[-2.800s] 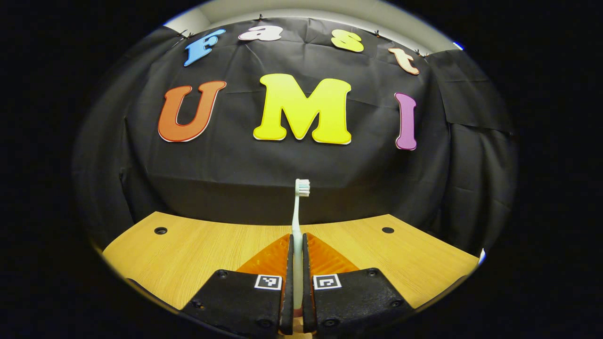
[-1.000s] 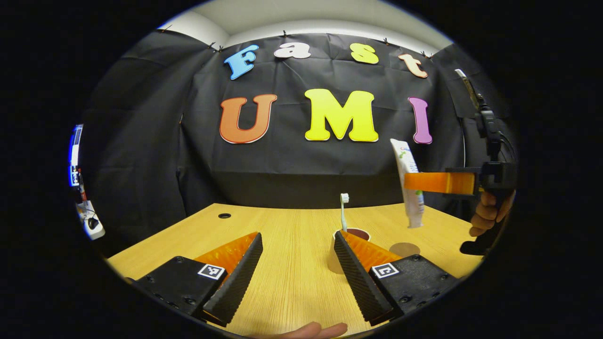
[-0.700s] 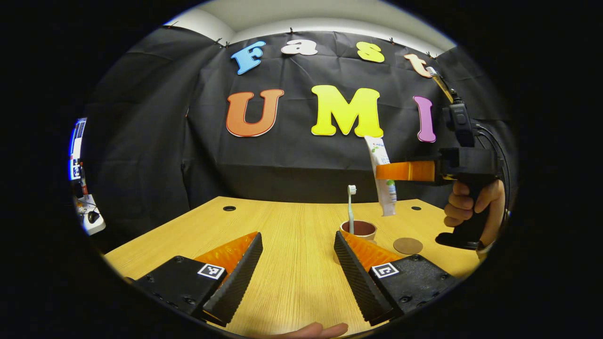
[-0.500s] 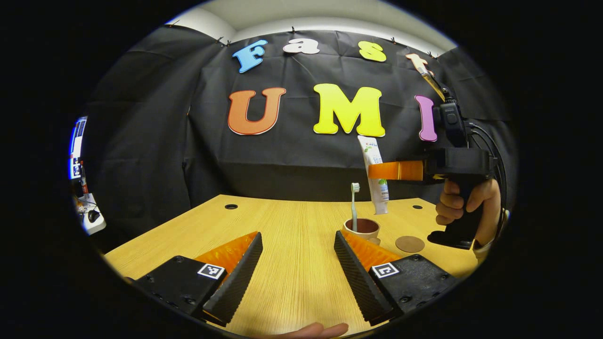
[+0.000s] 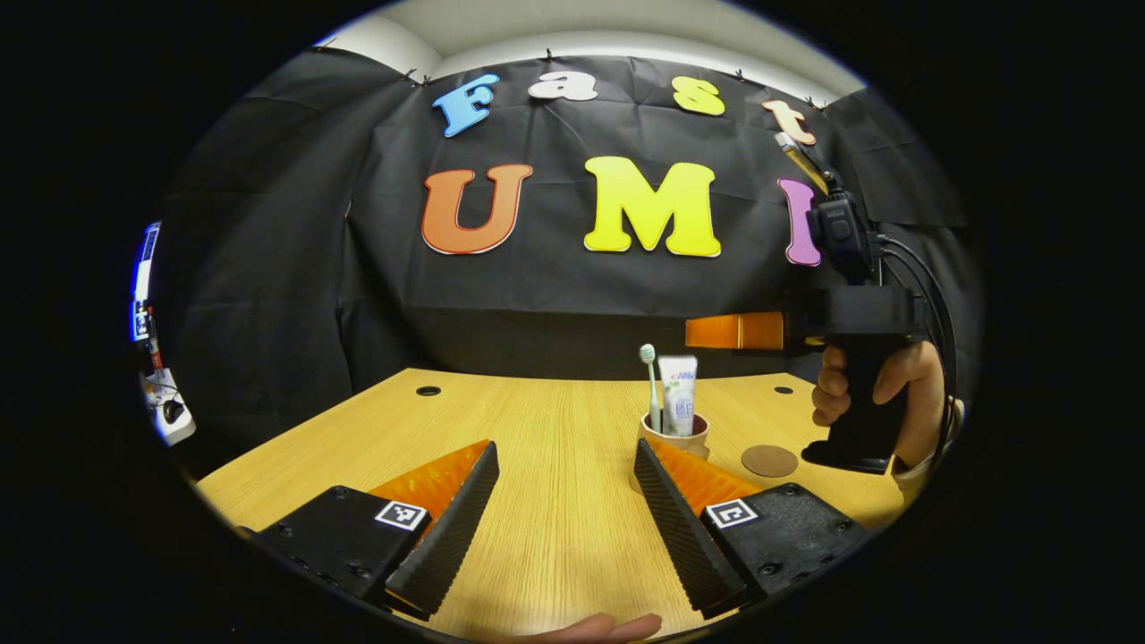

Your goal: Put the toothbrush and toothpaste on the desktop into the cup, then pick up the cup and place it on the coaster on the desktop.

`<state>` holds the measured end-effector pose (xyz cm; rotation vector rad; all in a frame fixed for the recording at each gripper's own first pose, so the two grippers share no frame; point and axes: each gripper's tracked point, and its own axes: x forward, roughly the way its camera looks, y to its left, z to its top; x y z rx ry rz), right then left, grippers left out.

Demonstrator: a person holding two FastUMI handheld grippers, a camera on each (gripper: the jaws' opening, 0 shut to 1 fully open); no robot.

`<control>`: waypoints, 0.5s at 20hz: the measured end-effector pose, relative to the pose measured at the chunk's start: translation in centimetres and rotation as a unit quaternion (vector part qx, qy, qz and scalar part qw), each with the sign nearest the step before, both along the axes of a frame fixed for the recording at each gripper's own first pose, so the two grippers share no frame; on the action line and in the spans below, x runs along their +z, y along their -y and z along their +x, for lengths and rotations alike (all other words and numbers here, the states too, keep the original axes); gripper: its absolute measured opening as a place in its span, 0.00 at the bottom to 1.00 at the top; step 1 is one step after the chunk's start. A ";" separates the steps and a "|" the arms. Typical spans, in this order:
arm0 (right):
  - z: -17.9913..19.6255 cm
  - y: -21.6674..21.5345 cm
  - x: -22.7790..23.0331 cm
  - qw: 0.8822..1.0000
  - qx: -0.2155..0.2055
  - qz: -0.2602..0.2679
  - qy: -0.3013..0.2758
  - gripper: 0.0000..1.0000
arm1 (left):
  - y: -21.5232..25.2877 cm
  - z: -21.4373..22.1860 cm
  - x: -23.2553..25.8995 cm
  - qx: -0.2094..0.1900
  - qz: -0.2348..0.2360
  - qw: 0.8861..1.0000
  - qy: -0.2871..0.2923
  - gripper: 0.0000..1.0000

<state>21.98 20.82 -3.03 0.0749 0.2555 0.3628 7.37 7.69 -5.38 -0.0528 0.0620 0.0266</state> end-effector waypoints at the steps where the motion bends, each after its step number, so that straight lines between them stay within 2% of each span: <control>1: -0.5 0.3 0.3 1.000 -0.001 0.002 0.002 0.71 | 0.1 0.1 -0.1 0.001 -0.001 1.000 -0.003 0.97; 2: -0.7 0.7 0.7 1.000 -0.003 0.002 0.005 0.87 | 0.2 0.3 -0.2 0.000 -0.003 1.000 -0.006 0.97; 4: -1.3 1.5 1.3 1.000 -0.006 -0.005 0.014 0.89 | 0.6 0.3 -0.2 -0.001 -0.004 1.000 -0.010 0.97; 6: -2.1 2.4 2.0 1.000 -0.010 -0.006 0.023 0.96 | 1.1 0.6 -0.1 -0.004 -0.002 1.000 -0.012 0.97; 9: -3.9 3.8 3.2 0.999 -0.012 0.002 0.036 0.94 | 1.9 0.7 0.1 -0.008 0.002 1.000 -0.015 0.97; 10: -4.6 4.4 3.6 0.999 -0.014 0.003 0.040 0.96 | 2.4 0.9 0.3 -0.010 0.005 1.000 -0.017 0.97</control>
